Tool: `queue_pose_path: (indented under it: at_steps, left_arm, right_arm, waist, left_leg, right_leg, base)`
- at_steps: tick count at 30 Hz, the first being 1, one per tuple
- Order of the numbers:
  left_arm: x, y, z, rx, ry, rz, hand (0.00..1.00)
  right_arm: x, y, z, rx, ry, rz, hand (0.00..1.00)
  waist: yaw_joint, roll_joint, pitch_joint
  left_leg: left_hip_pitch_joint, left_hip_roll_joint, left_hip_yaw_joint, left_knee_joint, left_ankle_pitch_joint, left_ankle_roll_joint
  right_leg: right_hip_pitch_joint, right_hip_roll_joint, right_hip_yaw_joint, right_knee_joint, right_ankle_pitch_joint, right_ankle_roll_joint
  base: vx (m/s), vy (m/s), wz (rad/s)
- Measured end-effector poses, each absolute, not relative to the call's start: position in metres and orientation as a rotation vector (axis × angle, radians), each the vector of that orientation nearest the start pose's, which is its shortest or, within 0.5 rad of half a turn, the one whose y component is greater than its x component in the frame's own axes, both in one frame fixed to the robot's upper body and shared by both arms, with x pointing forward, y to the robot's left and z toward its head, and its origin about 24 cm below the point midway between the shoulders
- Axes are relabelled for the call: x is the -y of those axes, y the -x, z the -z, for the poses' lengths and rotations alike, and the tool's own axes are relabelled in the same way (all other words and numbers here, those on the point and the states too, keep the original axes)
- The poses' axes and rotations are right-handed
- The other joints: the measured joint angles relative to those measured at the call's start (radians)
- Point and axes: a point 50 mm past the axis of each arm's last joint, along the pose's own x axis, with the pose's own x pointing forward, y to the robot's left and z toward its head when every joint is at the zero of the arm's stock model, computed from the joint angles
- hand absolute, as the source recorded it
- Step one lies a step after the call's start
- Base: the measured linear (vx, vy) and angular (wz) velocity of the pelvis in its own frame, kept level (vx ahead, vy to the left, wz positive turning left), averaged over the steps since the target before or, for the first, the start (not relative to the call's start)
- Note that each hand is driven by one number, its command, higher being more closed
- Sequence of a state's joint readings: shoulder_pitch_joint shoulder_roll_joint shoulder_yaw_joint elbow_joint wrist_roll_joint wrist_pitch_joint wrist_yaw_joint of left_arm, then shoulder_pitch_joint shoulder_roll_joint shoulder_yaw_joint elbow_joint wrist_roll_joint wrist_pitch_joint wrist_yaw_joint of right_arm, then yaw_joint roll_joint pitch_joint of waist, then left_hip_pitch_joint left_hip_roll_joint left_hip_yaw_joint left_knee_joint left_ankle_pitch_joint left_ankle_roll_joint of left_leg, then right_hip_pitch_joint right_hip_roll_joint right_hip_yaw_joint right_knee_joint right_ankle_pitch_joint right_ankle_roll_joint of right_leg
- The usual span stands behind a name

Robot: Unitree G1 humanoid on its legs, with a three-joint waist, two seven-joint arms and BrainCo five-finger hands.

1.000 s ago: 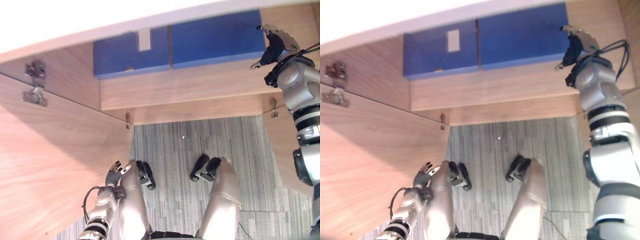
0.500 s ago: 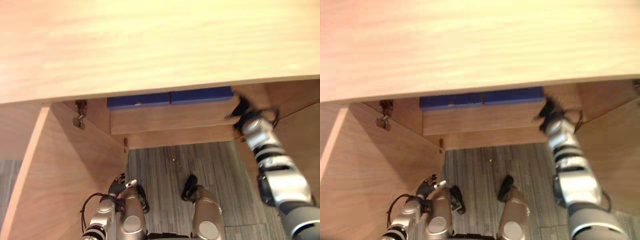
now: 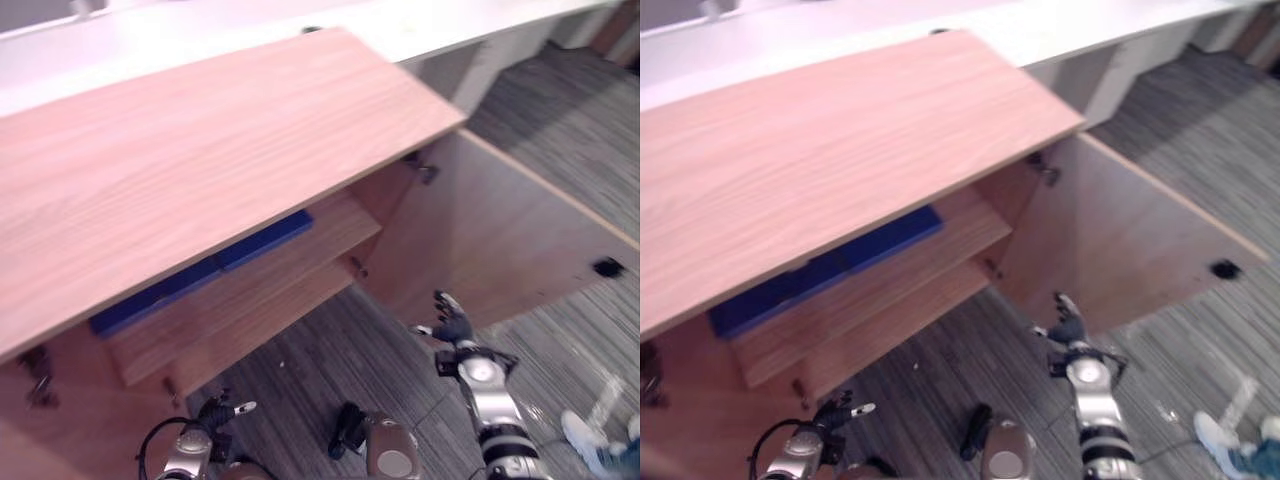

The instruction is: Walk over to the cabinet, pick up the folder, carry it to the office cabinet, place the folder inside the office cabinet, then close the office cabinet door

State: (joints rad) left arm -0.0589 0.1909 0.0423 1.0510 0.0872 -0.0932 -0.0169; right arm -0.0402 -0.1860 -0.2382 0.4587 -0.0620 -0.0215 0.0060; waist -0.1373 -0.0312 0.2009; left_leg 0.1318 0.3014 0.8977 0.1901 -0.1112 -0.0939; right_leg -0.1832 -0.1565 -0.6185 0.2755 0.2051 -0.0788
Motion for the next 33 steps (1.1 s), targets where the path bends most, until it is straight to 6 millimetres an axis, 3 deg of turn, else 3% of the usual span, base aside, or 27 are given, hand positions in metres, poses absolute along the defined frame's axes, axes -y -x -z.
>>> queue_pose_path:
  at_steps: [1, 2, 3, 4, 5, 6, 9, 12, 16, 19, 23, 26, 31, 33]
  left_arm:
    - [-0.224, -0.157, 0.135, -0.901, -0.214, -0.073, 0.00]
    - [-0.224, -0.158, 0.135, -0.898, -0.208, -0.078, 0.00]
    - [-0.223, -0.153, 0.137, -0.908, -0.202, -0.080, 0.00]
    - [-0.224, -0.143, 0.140, -0.935, -0.201, -0.083, 0.00]
    - [-0.224, -0.137, 0.142, -0.951, -0.199, -0.086, 0.00]
    - [-0.217, -0.130, 0.146, -0.972, -0.184, -0.076, 0.00]
    - [-0.196, -0.130, 0.150, -0.976, -0.150, -0.042, 0.00]
    - [-0.182, -0.132, 0.151, -0.970, -0.132, -0.006, 0.00]
    - [-0.180, -0.129, 0.152, -0.982, -0.128, -0.003, 0.00]
    - [-0.180, -0.124, 0.154, -0.999, -0.126, -0.006, 0.00]
    - [-0.180, -0.125, 0.154, -0.997, -0.127, -0.003, 0.00]
    - [-0.179, -0.129, 0.152, -0.985, -0.137, 0.009, 0.00]
    - [-0.190, -0.128, 0.151, -0.982, -0.163, 0.002, 0.00]
    - [-0.197, -0.125, 0.151, -0.989, -0.174, -0.001, 0.00]
  right_arm:
    - [0.255, -0.219, 0.039, -0.389, 0.144, 0.287, 0.00]
    - [0.257, -0.212, 0.042, -0.392, 0.116, 0.315, 0.00]
    - [0.260, -0.195, 0.052, -0.430, 0.071, 0.363, 0.00]
    - [0.257, -0.182, 0.060, -0.461, 0.025, 0.390, 0.00]
    - [0.254, -0.177, 0.064, -0.473, -0.003, 0.402, 0.00]
    - [0.249, -0.167, 0.070, -0.488, -0.054, 0.429, 0.00]
    - [0.241, -0.153, 0.079, -0.518, -0.139, 0.468, 0.00]
    - [0.235, -0.131, 0.089, -0.562, -0.212, 0.526, 0.00]
    - [0.241, -0.113, 0.090, -0.561, -0.243, 0.601, 0.00]
    - [0.260, -0.105, 0.084, -0.516, -0.274, 0.713, 0.00]
    - [0.291, -0.106, 0.068, -0.396, -0.287, 0.875, 0.00]
    - [0.329, -0.117, 0.041, -0.234, -0.259, 0.987, 0.00]
    - [0.386, -0.150, -0.020, 0.063, -0.231, 1.045, 0.00]
    - [0.400, -0.165, -0.030, 0.083, -0.238, 1.034, 0.00]
  waist:
    - [-0.009, 0.003, -0.017]
    - [-0.018, -0.001, -0.019]
    - [-0.026, -0.007, -0.030]
    - [-0.029, -0.016, -0.046]
    - [-0.031, -0.021, -0.053]
    - [-0.027, -0.009, -0.074]
    - [-0.025, 0.009, -0.073]
    - [-0.021, 0.009, -0.076]
    - [-0.018, 0.002, -0.080]
    - [-0.017, 0.000, -0.077]
    - [-0.014, -0.003, -0.071]
    - [-0.012, -0.002, -0.059]
    - [-0.012, 0.003, -0.055]
    - [-0.011, 0.006, -0.053]
  left_leg:
    - [0.007, -0.001, 0.049, -0.037, 0.019, -0.011]
    - [0.010, -0.004, 0.059, -0.038, 0.020, -0.013]
    - [0.029, -0.009, 0.090, -0.038, 0.026, -0.023]
    - [0.057, -0.014, 0.125, -0.034, 0.031, -0.031]
    - [0.065, -0.017, 0.137, -0.032, 0.034, -0.036]
    - [0.065, -0.014, 0.158, -0.030, 0.044, -0.044]
    - [0.088, -0.003, 0.171, -0.028, 0.045, -0.043]
    - [0.159, -0.003, 0.149, -0.082, 0.048, -0.049]
    - [0.178, -0.009, 0.183, -0.080, 0.054, -0.060]
    - [0.182, -0.019, 0.200, -0.079, 0.054, -0.060]
    - [0.183, -0.020, 0.195, -0.074, 0.049, -0.062]
    - [0.180, -0.018, 0.179, -0.070, 0.047, -0.063]
    - [0.134, -0.016, 0.101, -0.059, 0.045, -0.062]
    - [0.122, -0.014, 0.081, -0.052, 0.042, -0.061]
  right_leg:
    - [0.011, 0.038, 0.023, -0.097, 0.010, 0.015]
    - [0.011, 0.028, 0.019, -0.075, -0.035, 0.010]
    - [0.011, -0.004, 0.015, -0.015, -0.120, 0.025]
    - [0.029, -0.025, 0.026, -0.016, -0.127, 0.046]
    - [0.034, -0.010, 0.050, -0.032, -0.137, 0.053]
    - [0.049, 0.036, 0.075, -0.118, -0.142, 0.049]
    - [0.081, 0.098, 0.146, -0.215, -0.136, 0.040]
    - [0.134, 0.156, 0.192, -0.256, -0.128, 0.028]
    - [0.135, 0.171, 0.237, -0.279, -0.109, 0.027]
    - [0.139, 0.176, 0.261, -0.317, -0.080, 0.032]
    - [0.159, 0.178, 0.263, -0.359, -0.058, 0.036]
    - [0.164, 0.173, 0.254, -0.359, -0.057, 0.037]
    - [0.162, 0.155, 0.202, -0.359, -0.056, 0.038]
    - [0.163, 0.149, 0.184, -0.359, -0.054, 0.036]
  base:
    - [-0.04, -0.070, -1.00]
    - [-0.05, -0.075, -0.74]
    - [0.06, -0.077, -0.67]
    - [0.08, -0.061, -0.74]
    - [0.16, -0.165, -1.05]
    - [0.10, -0.172, -0.87]
    - [0.07, -0.148, -0.82]
    - [0.00, -0.085, -0.52]
    - [-0.09, -0.027, -0.33]
    - [-0.11, 0.001, -0.23]
    - [-0.09, -0.020, -0.01]
    - [-0.06, -0.014, 0.13]
    - [-0.05, -0.018, 0.30]
    - [-0.05, -0.010, 0.28]
